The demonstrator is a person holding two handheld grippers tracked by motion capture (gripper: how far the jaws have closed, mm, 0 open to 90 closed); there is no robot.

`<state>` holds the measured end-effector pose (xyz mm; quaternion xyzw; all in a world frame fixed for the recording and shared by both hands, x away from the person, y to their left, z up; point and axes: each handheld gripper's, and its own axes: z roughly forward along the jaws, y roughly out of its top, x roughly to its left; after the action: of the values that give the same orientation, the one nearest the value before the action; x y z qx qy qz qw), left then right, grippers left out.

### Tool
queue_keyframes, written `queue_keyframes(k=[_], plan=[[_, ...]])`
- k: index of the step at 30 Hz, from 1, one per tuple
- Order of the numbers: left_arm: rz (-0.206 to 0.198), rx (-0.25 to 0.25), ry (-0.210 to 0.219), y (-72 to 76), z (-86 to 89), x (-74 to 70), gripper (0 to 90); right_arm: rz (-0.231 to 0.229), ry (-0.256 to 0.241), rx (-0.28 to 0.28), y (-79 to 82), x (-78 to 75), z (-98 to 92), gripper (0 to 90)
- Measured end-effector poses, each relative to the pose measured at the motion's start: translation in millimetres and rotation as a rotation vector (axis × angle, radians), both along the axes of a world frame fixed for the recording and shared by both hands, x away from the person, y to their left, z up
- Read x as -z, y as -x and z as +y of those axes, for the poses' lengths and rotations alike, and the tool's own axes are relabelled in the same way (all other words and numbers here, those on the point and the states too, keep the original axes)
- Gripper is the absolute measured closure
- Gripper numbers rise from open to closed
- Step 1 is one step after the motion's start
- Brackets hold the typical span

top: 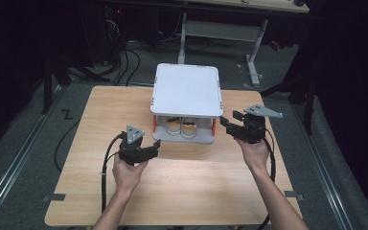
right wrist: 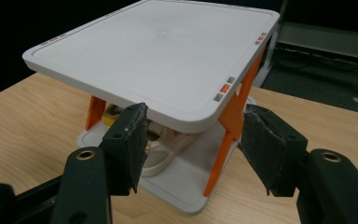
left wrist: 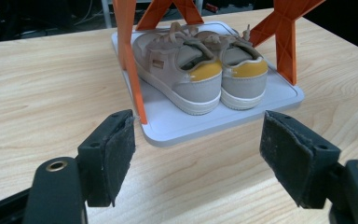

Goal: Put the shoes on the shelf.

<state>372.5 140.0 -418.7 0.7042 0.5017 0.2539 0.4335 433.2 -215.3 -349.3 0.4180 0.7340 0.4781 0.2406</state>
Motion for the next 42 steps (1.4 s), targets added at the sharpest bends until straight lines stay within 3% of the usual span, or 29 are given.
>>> queue_keyframes(k=[8, 15, 25, 33, 42], plan=[[-0.026, 0.002, 0.012, 8.2, 4.5, 0.3, 28.1, 0.007, -0.039, 0.013, 14.4, 5.9, -19.3, 41.0], [-0.006, 0.016, 0.053, 11.7, 11.7, -1.1, 28.1, 0.008, -0.044, 0.019, 26.9, 13.4, -32.3, 40.9], [0.007, 0.058, 0.048, 20.7, 19.8, 3.6, 25.7, 0.037, -0.068, 0.043, 43.7, 34.3, -55.2, 40.8], [0.022, 0.055, 0.040, 25.4, 24.1, 12.3, 24.8, 0.081, -0.073, 0.068, 55.2, 58.3, -71.0, 40.9], [0.062, 0.040, 0.006, 26.6, 28.6, 29.0, 24.8, 0.116, -0.037, 0.102, 64.1, 82.4, -82.5, 41.1]])
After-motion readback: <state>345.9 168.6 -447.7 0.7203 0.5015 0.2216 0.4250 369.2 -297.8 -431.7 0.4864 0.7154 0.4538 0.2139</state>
